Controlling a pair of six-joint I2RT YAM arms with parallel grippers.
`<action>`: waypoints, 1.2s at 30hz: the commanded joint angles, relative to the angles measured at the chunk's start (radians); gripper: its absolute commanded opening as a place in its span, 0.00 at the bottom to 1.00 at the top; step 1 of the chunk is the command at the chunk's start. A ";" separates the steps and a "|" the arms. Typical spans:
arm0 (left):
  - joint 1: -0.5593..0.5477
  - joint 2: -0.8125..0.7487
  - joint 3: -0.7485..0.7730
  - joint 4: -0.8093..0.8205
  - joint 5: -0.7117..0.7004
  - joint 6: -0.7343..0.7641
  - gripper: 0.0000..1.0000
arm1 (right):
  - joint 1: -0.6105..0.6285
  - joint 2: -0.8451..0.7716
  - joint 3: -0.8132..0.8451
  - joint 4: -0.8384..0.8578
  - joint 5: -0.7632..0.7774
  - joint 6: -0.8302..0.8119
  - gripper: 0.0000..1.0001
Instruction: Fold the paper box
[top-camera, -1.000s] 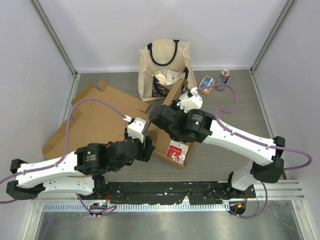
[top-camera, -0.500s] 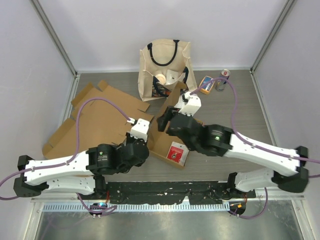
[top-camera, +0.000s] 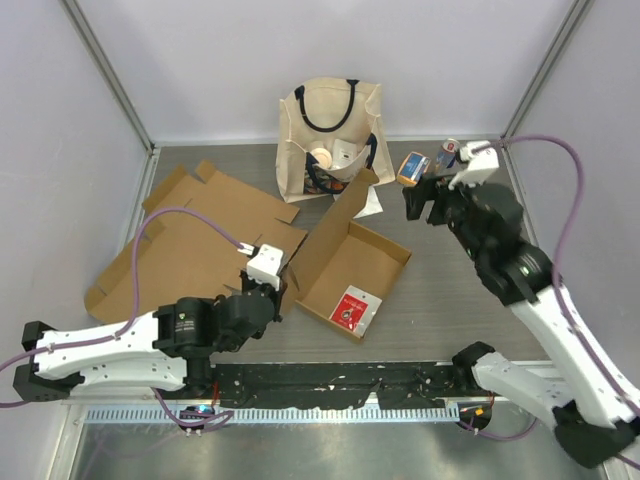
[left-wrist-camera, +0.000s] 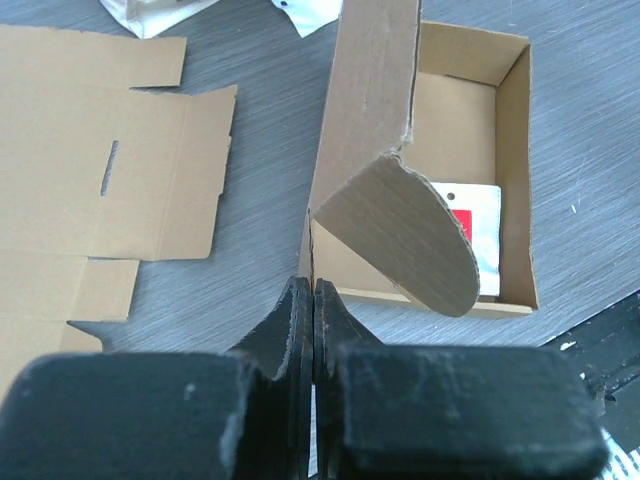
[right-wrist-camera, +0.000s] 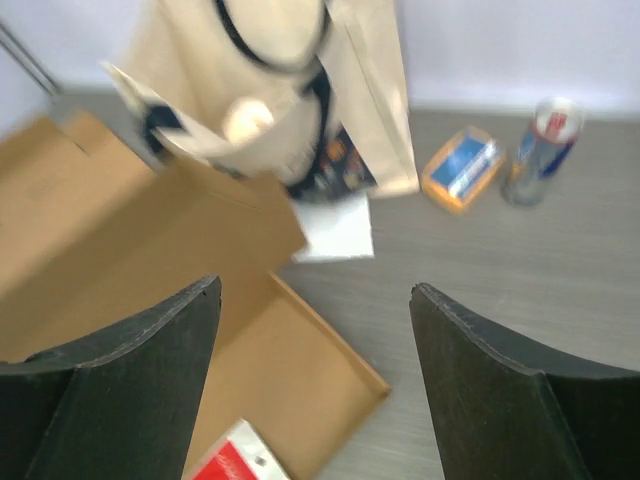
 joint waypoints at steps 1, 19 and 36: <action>-0.001 -0.037 -0.017 -0.004 -0.007 0.006 0.00 | -0.358 0.190 -0.208 0.249 -0.704 -0.063 0.81; 0.005 -0.098 0.021 -0.096 -0.004 -0.076 0.00 | -0.589 0.867 -0.056 0.922 -1.541 0.042 0.77; 0.005 -0.086 0.031 -0.119 0.102 -0.103 0.00 | -0.468 1.126 0.293 0.681 -1.611 -0.131 0.76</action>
